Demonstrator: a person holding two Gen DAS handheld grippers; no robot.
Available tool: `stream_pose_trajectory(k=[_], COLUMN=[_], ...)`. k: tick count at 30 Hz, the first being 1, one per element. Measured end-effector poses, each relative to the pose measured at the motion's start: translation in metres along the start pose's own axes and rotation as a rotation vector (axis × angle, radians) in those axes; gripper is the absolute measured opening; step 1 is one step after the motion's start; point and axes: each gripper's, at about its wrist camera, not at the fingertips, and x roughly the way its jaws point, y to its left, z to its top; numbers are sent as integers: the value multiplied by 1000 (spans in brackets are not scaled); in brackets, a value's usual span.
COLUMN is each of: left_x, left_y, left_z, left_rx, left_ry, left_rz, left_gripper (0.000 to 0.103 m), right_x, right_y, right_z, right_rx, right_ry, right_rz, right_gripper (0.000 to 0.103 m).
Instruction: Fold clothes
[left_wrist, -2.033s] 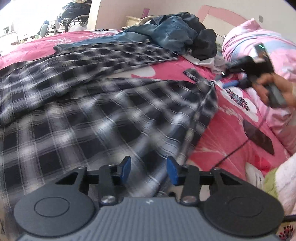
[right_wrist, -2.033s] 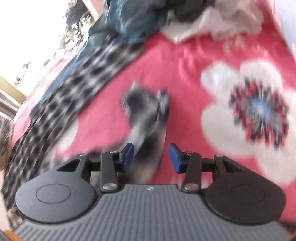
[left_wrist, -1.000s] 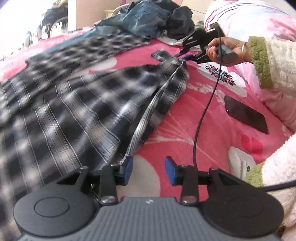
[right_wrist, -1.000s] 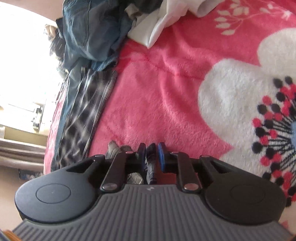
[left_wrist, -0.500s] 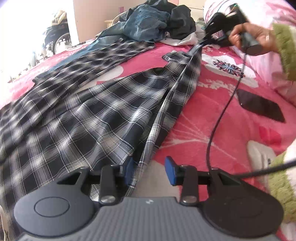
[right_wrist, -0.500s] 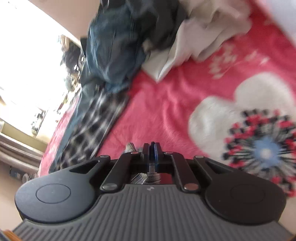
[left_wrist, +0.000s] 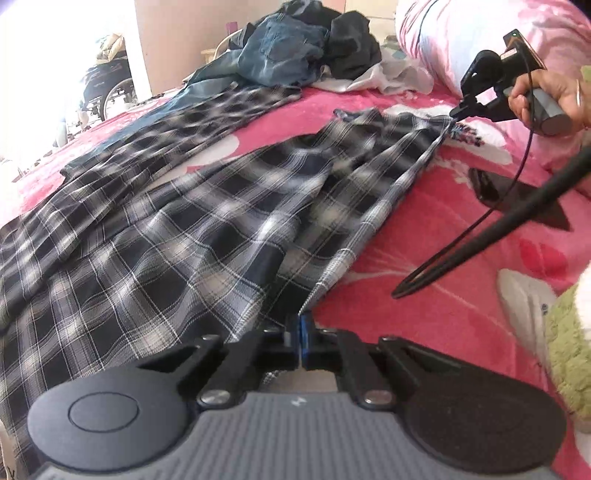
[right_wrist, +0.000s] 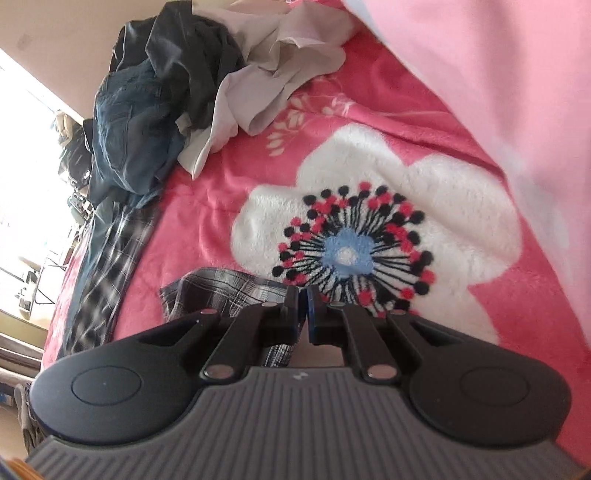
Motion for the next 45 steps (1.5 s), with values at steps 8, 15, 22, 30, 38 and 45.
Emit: stream_pose_trajectory(k=[8,15,22,30,38,45], left_x=[-5,-5,2,-6,-1,4], left_y=[-3,1,9,9,2,2], left_z=[-2,-6,-13,-12,-14,-15], left_rx=[-2,-32,-100,-111,-83,-97], left_ry=[18,49,110,91,110,109], left_rz=[-43,-83,-178,-144,-104,-108], left_gripper=[1,1,26,33,37,37], right_x=[-12,-26,-23,56,132,156], right_y=[-24,-35,-23,94,138,128], right_z=[-11,-17,-7,12,18,36], right_rx=[-17,-68,-198,-563,-751,-648], right_ry=[19,-17,-15,145,286,379], right_rz=[-83,-152,-63,189,168,224], right_gripper=[3,0,4,42,48,49])
